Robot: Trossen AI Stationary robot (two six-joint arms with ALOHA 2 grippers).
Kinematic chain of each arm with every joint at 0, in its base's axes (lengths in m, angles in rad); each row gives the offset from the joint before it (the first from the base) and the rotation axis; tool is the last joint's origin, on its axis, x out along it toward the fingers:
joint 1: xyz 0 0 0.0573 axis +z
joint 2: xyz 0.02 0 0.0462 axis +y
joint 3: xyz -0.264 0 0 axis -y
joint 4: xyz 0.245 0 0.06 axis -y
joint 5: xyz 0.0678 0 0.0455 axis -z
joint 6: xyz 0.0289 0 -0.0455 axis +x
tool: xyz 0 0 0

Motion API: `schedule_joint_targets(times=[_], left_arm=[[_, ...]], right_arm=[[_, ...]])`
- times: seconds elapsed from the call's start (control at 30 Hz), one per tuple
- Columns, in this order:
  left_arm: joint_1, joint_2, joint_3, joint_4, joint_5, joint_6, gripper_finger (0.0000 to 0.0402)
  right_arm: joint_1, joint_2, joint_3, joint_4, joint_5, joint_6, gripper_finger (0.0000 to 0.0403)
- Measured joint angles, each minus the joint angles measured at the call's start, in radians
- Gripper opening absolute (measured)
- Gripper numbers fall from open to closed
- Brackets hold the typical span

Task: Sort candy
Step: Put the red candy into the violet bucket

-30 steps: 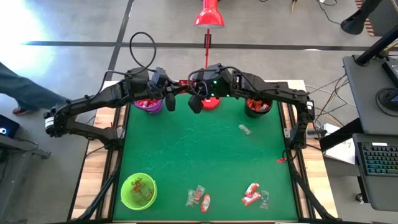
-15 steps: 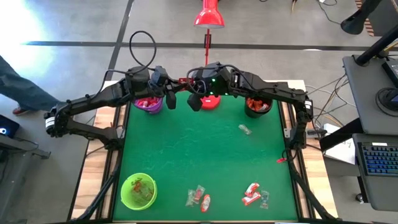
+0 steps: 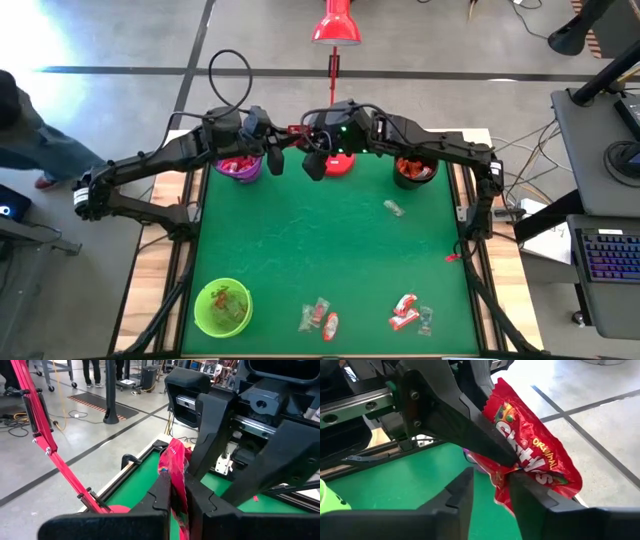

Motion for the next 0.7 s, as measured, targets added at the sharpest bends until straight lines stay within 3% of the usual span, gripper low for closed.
schedule_joint_targets(times=[0.27, 0.4, 0.57, 0.7], left_arm=[[0.022, -0.047, 0.0, -0.155, -0.108, 0.055, 0.0001], [0.046, -0.091, 0.0, -0.255, -0.17, 0.082, 0.0001], [0.077, -0.136, 0.0, -0.424, -0.351, 0.112, 0.0001], [0.1, -0.164, 0.0, -0.536, -0.42, 0.13, 0.0001]], right_arm=[[-0.009, -0.033, 0.0, -0.068, 0.006, -0.002, 0.0153], [-0.023, -0.059, 0.0, -0.162, 0.015, -0.003, 0.0152], [-0.033, -0.066, 0.0, -0.321, 0.016, 0.0, 0.0145], [-0.033, -0.062, 0.0, -0.434, 0.016, 0.0, 0.0139]])
